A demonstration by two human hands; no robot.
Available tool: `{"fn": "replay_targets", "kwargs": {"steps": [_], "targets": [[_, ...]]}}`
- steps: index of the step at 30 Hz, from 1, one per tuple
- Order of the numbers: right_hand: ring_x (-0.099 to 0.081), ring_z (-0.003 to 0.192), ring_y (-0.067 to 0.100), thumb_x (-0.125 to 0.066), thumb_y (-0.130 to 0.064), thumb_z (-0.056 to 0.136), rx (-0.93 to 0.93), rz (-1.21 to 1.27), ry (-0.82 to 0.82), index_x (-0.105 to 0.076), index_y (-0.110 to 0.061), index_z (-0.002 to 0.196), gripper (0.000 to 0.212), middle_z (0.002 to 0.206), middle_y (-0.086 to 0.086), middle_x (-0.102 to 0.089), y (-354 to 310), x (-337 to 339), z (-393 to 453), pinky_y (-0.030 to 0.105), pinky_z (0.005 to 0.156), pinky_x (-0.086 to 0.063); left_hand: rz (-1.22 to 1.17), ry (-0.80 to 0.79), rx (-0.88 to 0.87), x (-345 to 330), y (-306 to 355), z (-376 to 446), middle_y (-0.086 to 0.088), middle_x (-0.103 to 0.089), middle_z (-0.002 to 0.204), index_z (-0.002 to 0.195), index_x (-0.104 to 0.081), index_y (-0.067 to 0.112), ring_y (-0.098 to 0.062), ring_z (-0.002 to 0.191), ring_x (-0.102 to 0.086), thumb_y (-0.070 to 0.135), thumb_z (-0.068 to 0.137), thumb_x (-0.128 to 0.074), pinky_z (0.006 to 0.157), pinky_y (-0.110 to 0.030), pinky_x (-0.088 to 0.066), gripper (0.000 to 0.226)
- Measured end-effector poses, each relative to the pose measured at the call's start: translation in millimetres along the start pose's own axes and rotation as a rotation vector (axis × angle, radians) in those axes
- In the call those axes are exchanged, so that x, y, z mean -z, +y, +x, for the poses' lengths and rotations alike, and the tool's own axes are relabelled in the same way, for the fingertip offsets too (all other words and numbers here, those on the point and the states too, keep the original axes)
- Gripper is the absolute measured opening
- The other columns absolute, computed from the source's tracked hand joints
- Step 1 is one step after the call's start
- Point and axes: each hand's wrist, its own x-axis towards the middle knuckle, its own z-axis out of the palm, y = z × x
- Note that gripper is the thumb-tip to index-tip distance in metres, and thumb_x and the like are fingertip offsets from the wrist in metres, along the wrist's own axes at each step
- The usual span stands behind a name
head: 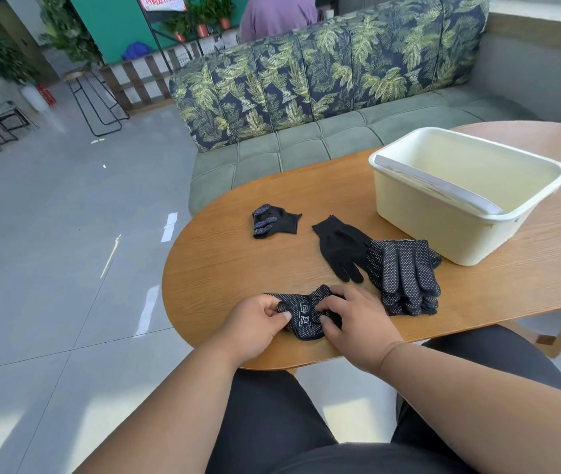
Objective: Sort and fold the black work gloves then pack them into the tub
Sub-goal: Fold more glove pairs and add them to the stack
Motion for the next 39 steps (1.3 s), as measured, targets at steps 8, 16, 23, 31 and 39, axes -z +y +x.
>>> {"fn": "replay_targets", "kwargs": {"steps": [8, 16, 23, 31, 39], "targets": [[-0.057, 0.122, 0.026, -0.061, -0.044, 0.087, -0.002, -0.003, -0.005, -0.076, -0.033, 0.109, 0.029, 0.128, 0.000, -0.065, 0.9, -0.2, 0.4, 0.045, 0.107, -0.044, 0.166, 0.185, 0.036, -15.0, 4.0, 1.6, 0.009, -0.072, 0.078, 0.103, -0.055, 0.036, -0.008, 0.073, -0.067, 0.041, 0.090, -0.075, 0.069, -0.030, -0.050, 0.024], [-0.057, 0.123, 0.026, -0.061, -0.045, 0.088, -0.010, -0.017, -0.020, -0.075, -0.035, 0.109, 0.028, 0.128, -0.001, -0.065, -0.2, 1.0, -0.2, 0.046, 0.107, -0.044, 0.287, 0.277, -0.088, -22.1, 2.7, -8.3, 0.013, -0.063, 0.088, 0.085, -0.072, 0.034, -0.005, 0.079, -0.059, 0.036, 0.094, -0.072, 0.064, -0.017, -0.041, 0.009], [-0.057, 0.122, 0.026, -0.061, -0.043, 0.088, -0.012, -0.019, -0.030, -0.075, -0.033, 0.109, 0.028, 0.127, 0.000, -0.065, -0.9, 1.4, -1.0, 0.044, 0.106, -0.044, 0.614, 0.305, -0.271, -31.2, -1.3, -11.1, 0.010, -0.061, 0.107, 0.111, -0.076, 0.029, -0.014, 0.107, -0.051, 0.041, 0.104, -0.050, 0.090, -0.029, -0.046, 0.029], [-0.057, 0.121, 0.032, -0.056, -0.043, 0.085, -0.042, -0.026, -0.041, -0.073, -0.036, 0.115, 0.035, 0.131, 0.004, -0.063, -6.3, 6.0, -4.6, 0.047, 0.104, -0.045, 0.887, 0.290, -0.323, -58.2, 6.6, -29.0, -0.002, -0.061, 0.121, 0.150, -0.049, 0.031, -0.026, 0.114, -0.053, 0.056, 0.096, -0.036, 0.099, -0.044, -0.047, 0.060], [-0.047, 0.124, 0.028, -0.039, -0.054, 0.067, -0.056, -0.159, -0.192, -0.045, -0.039, 0.145, 0.079, 0.133, -0.002, -0.053, -22.2, 27.1, -9.2, 0.044, 0.109, -0.037, 0.966, 0.315, -0.330, -70.7, 4.3, -33.0, -0.008, -0.059, 0.118, 0.144, -0.053, 0.036, -0.031, 0.109, -0.050, 0.062, 0.092, -0.038, 0.094, -0.048, -0.045, 0.060]]}}
